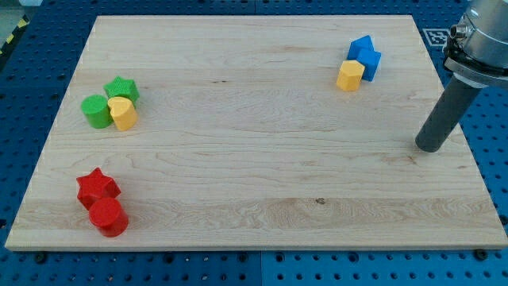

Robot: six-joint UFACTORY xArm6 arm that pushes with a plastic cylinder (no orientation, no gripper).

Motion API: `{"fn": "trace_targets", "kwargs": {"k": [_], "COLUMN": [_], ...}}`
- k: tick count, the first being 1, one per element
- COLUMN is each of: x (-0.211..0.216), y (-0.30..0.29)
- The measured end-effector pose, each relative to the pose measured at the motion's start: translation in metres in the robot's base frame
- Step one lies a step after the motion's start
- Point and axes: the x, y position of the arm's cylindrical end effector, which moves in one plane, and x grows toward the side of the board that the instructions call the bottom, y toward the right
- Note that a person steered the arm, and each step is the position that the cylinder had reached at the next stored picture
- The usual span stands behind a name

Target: Point your arm at the blue cube

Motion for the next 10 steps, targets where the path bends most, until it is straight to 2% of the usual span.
{"fn": "trace_targets", "kwargs": {"k": [3, 7, 9, 10], "x": [-0.002, -0.097, -0.11, -0.111], "y": [0.0, -0.013, -0.013, -0.032]}}
